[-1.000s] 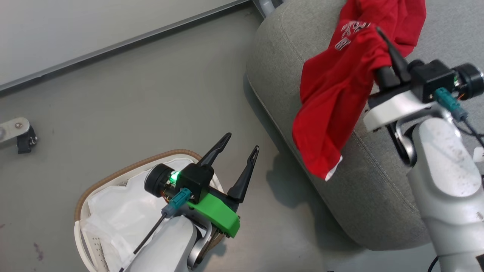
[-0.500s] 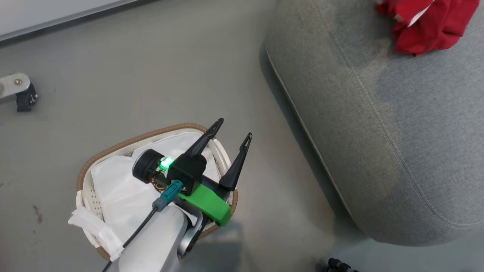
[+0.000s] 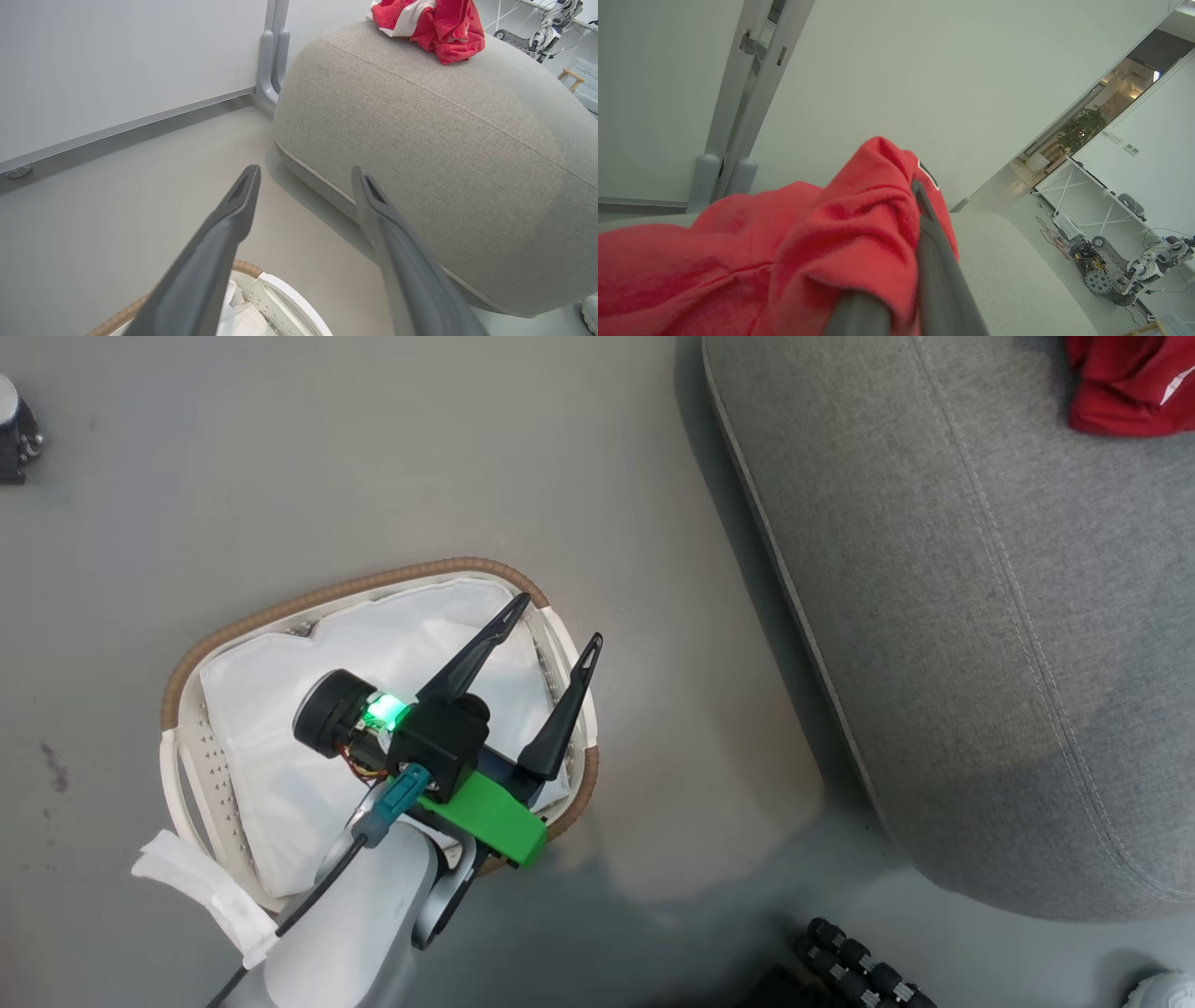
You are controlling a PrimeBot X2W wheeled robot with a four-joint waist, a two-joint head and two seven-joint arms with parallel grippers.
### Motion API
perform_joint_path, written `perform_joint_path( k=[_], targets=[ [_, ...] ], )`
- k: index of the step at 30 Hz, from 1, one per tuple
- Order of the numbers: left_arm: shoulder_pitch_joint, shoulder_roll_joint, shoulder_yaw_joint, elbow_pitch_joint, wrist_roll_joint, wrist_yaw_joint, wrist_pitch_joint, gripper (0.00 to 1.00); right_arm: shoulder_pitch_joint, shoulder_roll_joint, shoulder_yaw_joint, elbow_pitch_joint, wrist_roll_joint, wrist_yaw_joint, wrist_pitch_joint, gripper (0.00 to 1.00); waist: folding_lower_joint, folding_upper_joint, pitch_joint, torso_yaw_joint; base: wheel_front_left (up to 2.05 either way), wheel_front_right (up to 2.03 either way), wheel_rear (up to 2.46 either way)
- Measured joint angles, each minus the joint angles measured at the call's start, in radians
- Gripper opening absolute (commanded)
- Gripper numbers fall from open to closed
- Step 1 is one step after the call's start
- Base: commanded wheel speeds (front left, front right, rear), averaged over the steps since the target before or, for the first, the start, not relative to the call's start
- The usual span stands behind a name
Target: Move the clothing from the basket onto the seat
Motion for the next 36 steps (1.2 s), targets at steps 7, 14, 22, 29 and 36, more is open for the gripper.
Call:
perform_joint_path(
  k=[7, 14, 22, 29, 36],
  targets=[
    [-0.007, 0.03, 0.012, 0.002, 0.012, 0.0, 0.0, 1.0, 0.154, 0.136, -0.096, 0.057, -0.059, 0.0, -0.005, 0.2, 0.0, 0.0, 0.067, -0.017, 0.0, 0.0, 0.0],
    [-0.006, 0.04, 0.018, 0.002, 0.012, 0.0, 0.0, 1.0, 0.249, 0.201, -0.127, -0.025, -0.067, 0.0, -0.005, 1.0, -0.0001, 0.0, 0.062, -0.043, 0.0, 0.0, 0.0],
    [0.012, 0.011, 0.026, 0.003, 0.004, 0.0, 0.0, 1.0, 0.4, 0.244, -0.11, -0.099, -0.051, 0.0, -0.005, 1.0, -0.0001, -0.0001, -0.01, -0.044, 0.0, 0.0, 0.0],
    [0.041, -0.031, 0.055, 0.016, -0.021, 0.0, 0.0, 1.0, 0.463, 0.218, -0.081, -0.149, -0.046, 0.0, -0.005, 1.0, -0.0002, 0.0, -0.105, -0.03, 0.0, 0.0, 0.0],
    [0.083, -0.075, 0.112, 0.025, -0.041, 0.0, 0.0, 1.0, 0.463, 0.204, -0.026, -0.189, -0.041, 0.0, -0.005, 1.0, -0.0002, 0.0, -0.223, 0.006, 0.0, 0.0, 0.0]
  ],
)
